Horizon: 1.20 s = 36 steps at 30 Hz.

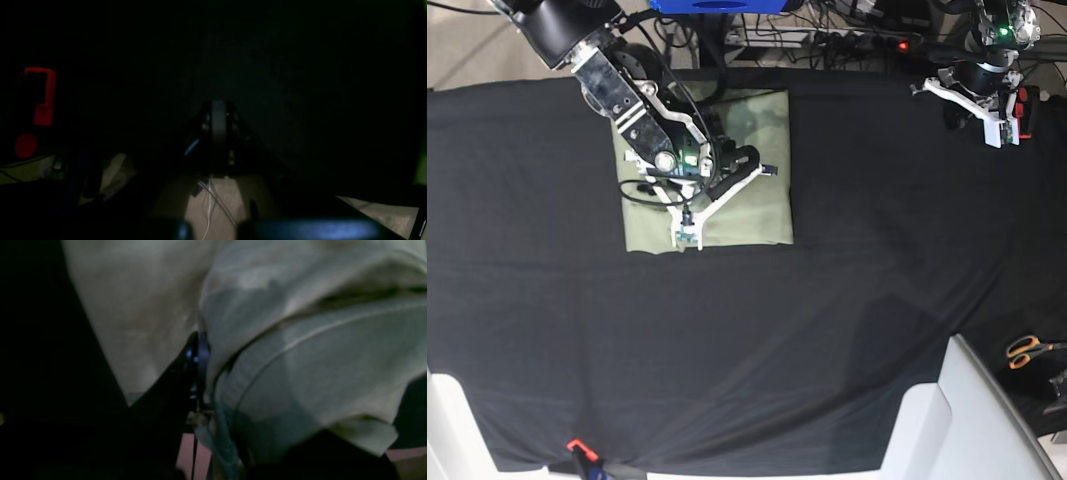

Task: Fold the T-shirt properly

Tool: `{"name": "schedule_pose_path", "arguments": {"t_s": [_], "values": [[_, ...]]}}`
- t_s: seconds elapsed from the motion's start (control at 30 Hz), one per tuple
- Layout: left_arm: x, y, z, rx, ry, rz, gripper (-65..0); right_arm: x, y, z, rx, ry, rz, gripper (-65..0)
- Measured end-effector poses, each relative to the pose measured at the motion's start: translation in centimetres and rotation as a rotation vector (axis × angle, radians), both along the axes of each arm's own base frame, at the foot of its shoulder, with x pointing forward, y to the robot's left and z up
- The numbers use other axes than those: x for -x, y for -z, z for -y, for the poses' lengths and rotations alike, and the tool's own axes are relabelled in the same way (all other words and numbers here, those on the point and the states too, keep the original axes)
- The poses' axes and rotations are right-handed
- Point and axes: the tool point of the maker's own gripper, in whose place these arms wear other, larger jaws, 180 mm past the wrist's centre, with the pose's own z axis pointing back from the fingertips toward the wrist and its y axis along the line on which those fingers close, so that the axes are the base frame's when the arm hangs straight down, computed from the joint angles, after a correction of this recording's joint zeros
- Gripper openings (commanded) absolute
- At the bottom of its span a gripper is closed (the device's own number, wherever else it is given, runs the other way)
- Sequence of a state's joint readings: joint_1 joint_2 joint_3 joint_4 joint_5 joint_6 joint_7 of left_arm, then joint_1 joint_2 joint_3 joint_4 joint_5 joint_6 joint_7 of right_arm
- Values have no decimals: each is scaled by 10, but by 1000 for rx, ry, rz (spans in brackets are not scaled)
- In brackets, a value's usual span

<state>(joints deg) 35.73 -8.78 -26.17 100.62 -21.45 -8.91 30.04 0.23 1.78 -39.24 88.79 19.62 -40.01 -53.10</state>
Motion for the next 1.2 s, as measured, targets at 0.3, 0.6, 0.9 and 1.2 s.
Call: {"name": "schedule_pose_path", "arguments": {"t_s": [0.3,0.6,0.9,1.2], "values": [[0,0,0,0,0,0,-650,-16,-8,-1,3,-2,54,-420],[0,0,0,0,0,0,-650,-5,-15,-37,-25,-99,91,-297],[4,6,-2,4,-7,-17,-650,8,-7,-66,-43,-260,95,-297],[4,19,-7,18,-34,-39,-650,34,-25,-119,-141,-719,184,-297]]}}
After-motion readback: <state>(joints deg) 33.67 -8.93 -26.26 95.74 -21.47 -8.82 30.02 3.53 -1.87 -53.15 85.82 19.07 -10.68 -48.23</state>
